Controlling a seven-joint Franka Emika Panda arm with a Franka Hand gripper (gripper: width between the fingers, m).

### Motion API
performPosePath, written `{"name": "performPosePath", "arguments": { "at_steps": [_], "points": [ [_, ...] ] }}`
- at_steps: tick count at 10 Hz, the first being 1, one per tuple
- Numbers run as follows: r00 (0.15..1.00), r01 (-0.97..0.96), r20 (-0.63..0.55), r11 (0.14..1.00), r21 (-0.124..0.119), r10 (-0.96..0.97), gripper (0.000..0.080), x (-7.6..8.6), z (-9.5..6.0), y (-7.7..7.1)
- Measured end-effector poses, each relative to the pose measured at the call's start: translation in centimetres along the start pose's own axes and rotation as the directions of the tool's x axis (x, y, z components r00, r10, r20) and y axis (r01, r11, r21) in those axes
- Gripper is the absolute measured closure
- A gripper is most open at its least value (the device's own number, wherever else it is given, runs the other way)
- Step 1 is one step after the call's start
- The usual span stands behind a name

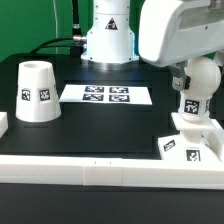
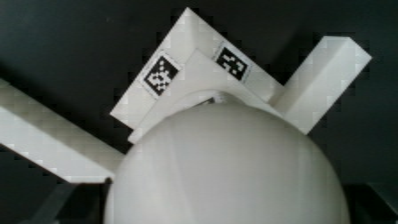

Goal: Assemble lamp

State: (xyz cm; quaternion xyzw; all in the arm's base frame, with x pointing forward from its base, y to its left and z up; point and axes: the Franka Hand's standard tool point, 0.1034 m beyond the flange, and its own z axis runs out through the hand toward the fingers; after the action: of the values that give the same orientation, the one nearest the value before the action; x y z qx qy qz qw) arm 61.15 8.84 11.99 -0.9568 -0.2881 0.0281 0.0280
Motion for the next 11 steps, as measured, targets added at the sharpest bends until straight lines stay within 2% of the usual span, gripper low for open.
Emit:
{"name": "performPosePath", "arguments": {
  "at_steps": [3, 6, 8, 11],
  "points": [
    [0.937, -0.341, -0.056, 0.939, 0.05, 0.344, 0.022, 0.28, 0.04, 0.16],
    [0.776, -0.62, -0.057, 0.777, 0.108, 0.628, 0.022, 0.24, 0.03, 0.66],
    [0.614, -0.781, -0.031, 0.613, 0.117, 0.789, 0.022, 0.17, 0.05, 0.76],
    [0.373, -0.921, 0.01, 0.369, 0.126, 0.928, 0.022, 0.35, 0.24, 0.27]
  ]
}}
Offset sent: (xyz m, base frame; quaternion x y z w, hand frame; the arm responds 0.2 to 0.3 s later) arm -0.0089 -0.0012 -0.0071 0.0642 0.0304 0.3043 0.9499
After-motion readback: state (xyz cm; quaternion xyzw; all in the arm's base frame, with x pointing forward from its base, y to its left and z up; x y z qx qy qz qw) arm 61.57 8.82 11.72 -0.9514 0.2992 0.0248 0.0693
